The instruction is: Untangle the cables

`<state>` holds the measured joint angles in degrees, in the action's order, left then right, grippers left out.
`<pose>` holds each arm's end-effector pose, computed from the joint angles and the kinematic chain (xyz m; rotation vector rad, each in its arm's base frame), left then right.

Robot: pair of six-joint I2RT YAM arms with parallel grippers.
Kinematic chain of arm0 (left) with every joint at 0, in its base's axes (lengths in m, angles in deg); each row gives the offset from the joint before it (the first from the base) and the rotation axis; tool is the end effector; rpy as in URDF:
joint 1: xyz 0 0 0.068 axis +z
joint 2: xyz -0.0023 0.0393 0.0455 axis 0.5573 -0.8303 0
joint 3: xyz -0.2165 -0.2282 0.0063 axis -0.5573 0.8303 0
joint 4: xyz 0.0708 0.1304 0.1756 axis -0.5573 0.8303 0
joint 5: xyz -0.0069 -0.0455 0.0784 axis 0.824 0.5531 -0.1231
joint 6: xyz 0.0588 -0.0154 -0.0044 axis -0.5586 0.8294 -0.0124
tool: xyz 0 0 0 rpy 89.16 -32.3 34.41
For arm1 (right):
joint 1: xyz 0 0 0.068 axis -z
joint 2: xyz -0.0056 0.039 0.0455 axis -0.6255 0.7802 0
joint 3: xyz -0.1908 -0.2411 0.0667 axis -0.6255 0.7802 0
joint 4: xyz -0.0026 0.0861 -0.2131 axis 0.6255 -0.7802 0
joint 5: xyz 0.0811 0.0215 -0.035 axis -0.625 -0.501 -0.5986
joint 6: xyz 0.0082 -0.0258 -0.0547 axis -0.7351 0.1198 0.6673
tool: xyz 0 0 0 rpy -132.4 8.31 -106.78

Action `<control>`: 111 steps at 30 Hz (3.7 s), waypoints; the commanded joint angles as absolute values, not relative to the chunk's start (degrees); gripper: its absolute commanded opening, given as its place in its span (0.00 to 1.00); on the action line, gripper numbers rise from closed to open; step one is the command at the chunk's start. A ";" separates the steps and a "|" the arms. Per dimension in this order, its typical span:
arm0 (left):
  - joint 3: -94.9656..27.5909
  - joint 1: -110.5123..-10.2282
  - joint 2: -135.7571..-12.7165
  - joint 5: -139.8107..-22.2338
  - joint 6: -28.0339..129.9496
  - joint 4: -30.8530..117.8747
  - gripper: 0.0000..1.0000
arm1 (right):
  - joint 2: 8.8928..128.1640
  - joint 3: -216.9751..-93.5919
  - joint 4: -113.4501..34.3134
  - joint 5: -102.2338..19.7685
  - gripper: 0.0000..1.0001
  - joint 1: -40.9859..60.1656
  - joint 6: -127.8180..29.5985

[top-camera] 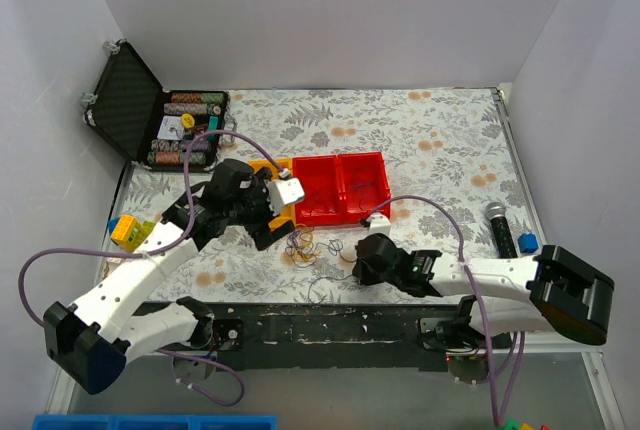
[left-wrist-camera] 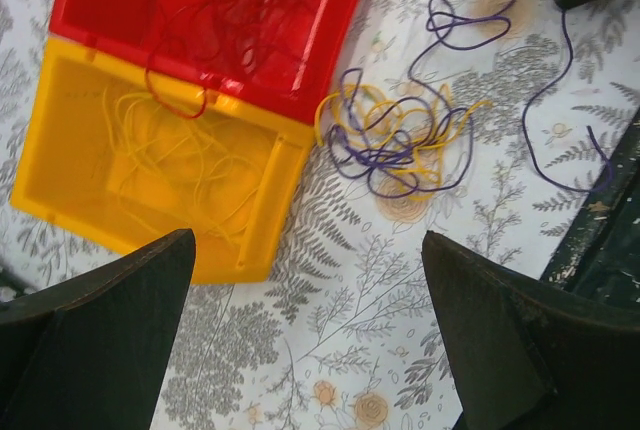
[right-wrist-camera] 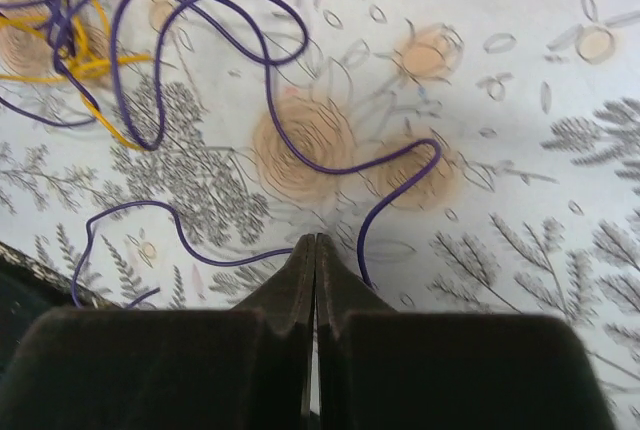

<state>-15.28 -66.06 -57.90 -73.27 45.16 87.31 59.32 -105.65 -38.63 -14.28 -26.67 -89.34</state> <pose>0.1272 -0.0949 0.3309 0.6902 2.3490 -0.6384 0.0955 0.1722 0.2121 -0.2158 2.3753 0.5832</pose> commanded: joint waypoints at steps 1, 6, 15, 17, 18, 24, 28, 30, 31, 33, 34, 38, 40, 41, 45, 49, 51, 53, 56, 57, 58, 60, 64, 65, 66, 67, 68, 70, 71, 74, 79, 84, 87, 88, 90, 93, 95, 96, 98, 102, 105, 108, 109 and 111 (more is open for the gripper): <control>-14.78 -71.39 -58.77 -72.59 45.00 85.26 0.98 | 53.64 -103.73 -51.00 -12.95 0.01 -27.11 -89.85; -14.52 -74.03 -62.63 -72.67 45.62 84.55 0.98 | 49.85 -107.15 -53.47 -8.81 0.01 -27.11 -88.70; -10.04 -78.34 -65.89 -75.48 40.88 82.80 0.98 | 55.12 -111.73 -53.49 -6.08 0.34 -27.11 -88.44; -9.95 -78.52 -66.77 -76.01 40.52 81.83 0.98 | 54.77 -111.47 -51.38 -7.04 0.37 -27.03 -88.17; -9.77 -78.52 -67.29 -76.45 40.61 80.96 0.98 | 54.34 -111.38 -50.50 -7.48 0.39 -26.94 -88.35; -7.14 -78.52 -68.70 -76.46 42.36 76.12 0.98 | 52.40 -110.85 -42.41 -11.87 0.45 -26.41 -88.00; -6.26 -78.52 -69.23 -75.57 42.19 75.23 0.98 | 54.24 -111.55 -39.51 -15.48 0.46 -25.01 -87.74; -5.99 -78.52 -69.32 -75.31 42.02 74.71 0.98 | 55.99 -112.43 -39.50 -15.66 0.46 -25.00 -87.47; -5.90 -78.52 -69.23 -75.13 42.10 74.45 0.98 | 56.79 -112.78 -39.59 -15.66 0.46 -25.00 -87.21; -5.64 -78.52 -69.41 -74.87 42.37 74.01 0.98 | 58.63 -113.48 -39.50 -15.84 0.46 -24.83 -87.29; -5.38 -78.52 -69.41 -74.87 42.63 73.83 0.98 | 59.42 -113.57 -39.59 -16.01 0.46 -24.83 -87.30; -4.32 -78.52 -69.06 -75.13 42.72 72.42 0.98 | 63.03 -114.37 -37.50 -15.93 0.44 -24.48 -87.30; -3.80 -78.52 -68.53 -75.22 42.46 71.98 0.98 | 64.26 -114.28 -35.82 -16.10 0.42 -24.48 -87.12; -3.62 -78.52 -68.27 -75.13 42.28 71.72 0.98 | 64.87 -114.28 -34.94 -16.28 0.40 -24.39 -87.12; -3.18 -78.52 -67.65 -75.13 40.88 70.58 0.98 | 66.20 -114.28 -33.88 -17.15 0.23 -24.39 -87.38; -4.57 -78.52 -69.48 -75.92 40.78 67.33 0.98 | 63.40 -111.91 -35.01 -16.98 0.01 -24.39 -87.73; -7.12 -78.52 -71.16 -75.23 41.40 67.32 0.98 | 61.28 -109.98 -35.54 -17.33 0.01 -24.48 -88.52; -8.45 -78.52 -72.57 -74.17 41.31 67.41 0.98 | 59.26 -107.96 -35.90 -17.86 0.01 -24.48 -89.05; -8.89 -78.52 -74.41 -72.94 39.56 67.59 0.98 | 57.06 -105.59 -36.77 -18.47 0.01 -24.48 -90.02; -8.80 -78.61 -75.11 -72.67 37.20 67.85 0.98 | 56.53 -105.06 -37.21 -18.65 0.01 -24.65 -90.19; -8.89 -78.52 -75.73 -72.32 36.22 67.85 0.97 | 56.09 -104.53 -37.48 -18.74 0.01 -24.65 -90.46; -8.98 -78.52 -77.05 -72.15 34.20 67.85 0.95 | 54.87 -103.56 -37.83 -18.91 0.01 -24.57 -90.72; -9.59 -78.52 -79.42 -72.23 32.44 66.63 0.85 | 53.37 -102.85 -38.80 -18.48 0.01 -24.65 -90.81; -9.77 -78.52 -79.95 -72.49 32.26 66.27 0.82 | 53.10 -102.85 -38.88 -18.47 0.01 -24.65 -90.81; -9.94 -78.52 -80.39 -72.67 32.17 66.01 0.81 | 53.10 -102.94 -38.89 -18.39 0.01 -24.65 -90.81; -10.12 -78.52 -80.65 -72.59 32.00 66.09 0.80 | 52.84 -103.11 -38.89 -18.39 0.01 -24.65 -90.81; -10.21 -78.52 -80.83 -72.41 31.91 66.09 0.80 | 52.75 -103.38 -38.89 -18.47 0.03 -24.65 -90.72; -10.21 -78.52 -80.75 -71.88 31.91 66.35 0.78 | 52.31 -104.08 -38.89 -17.60 0.21 -24.65 -90.55; -10.30 -78.52 -80.74 -71.71 31.82 66.36 0.76 | 52.05 -104.52 -38.62 -17.33 0.27 -24.65 -90.20; -10.21 -78.52 -81.01 -71.36 32.00 66.44 0.61 | 52.04 -105.14 -36.43 -15.93 0.42 -24.30 -89.76; -9.68 -78.52 -80.92 -70.56 32.70 66.53 0.47 | 55.55 -107.16 -31.95 -17.15 0.49 -22.81 -89.32; -8.80 -78.52 -80.31 -70.47 32.96 66.62 0.46 | 58.55 -108.47 -28.17 -18.91 0.49 -21.58 -89.23; -8.54 -78.52 -80.04 -70.39 33.40 66.53 0.47 | 60.39 -109.44 -27.64 -19.09 0.49 -21.14 -88.97; -8.45 -78.52 -80.04 -70.39 33.49 66.62 0.47 | 61.18 -109.79 -27.55 -19.09 0.49 -20.79 -88.79; -8.36 -78.52 -80.04 -70.30 33.58 66.53 0.49 | 62.67 -110.23 -27.37 -19.09 0.49 -20.52 -88.26; -8.19 -78.52 -80.04 -70.47 33.67 66.53 0.54 | 65.05 -110.76 -26.58 -19.26 0.45 -19.82 -87.56; -7.93 -78.52 -80.04 -70.91 33.58 66.44 0.58 | 66.28 -111.02 -25.71 -20.05 0.40 -19.38 -87.30; -7.84 -78.52 -80.04 -71.09 33.58 66.36 0.59 | 66.89 -111.03 -25.44 -20.49 0.37 -19.29 -87.12; -7.49 -78.52 -80.13 -71.88 33.66 65.75 0.62 | 67.60 -111.12 -24.48 -20.85 0.28 -19.38 -87.03; -6.78 -78.52 -80.39 -72.50 33.05 65.04 0.60 | 67.43 -110.41 -23.33 -21.72 0.05 -19.29 -87.12; -6.43 -78.52 -80.48 -72.50 32.70 64.86 0.56 | 66.55 -109.62 -23.42 -22.17 0.01 -19.29 -87.30; -5.99 -78.52 -80.39 -72.32 32.00 64.86 0.39 | 64.10 -108.13 -24.38 -21.64 0.01 -19.29 -87.21; -5.90 -78.52 -80.13 -72.32 31.73 64.95 0.30 | 63.22 -107.78 -25.17 -21.55 0.01 -19.38 -87.21; -6.08 -78.52 -79.43 -72.58 31.56 65.74 0.08 | 60.06 -106.81 -27.27 -21.03 0.01 -19.29 -87.12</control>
<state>-6.51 -78.34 -81.74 -72.46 32.61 65.89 65.47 -108.18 -26.02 -21.76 -19.41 -87.48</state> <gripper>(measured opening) 0.221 0.031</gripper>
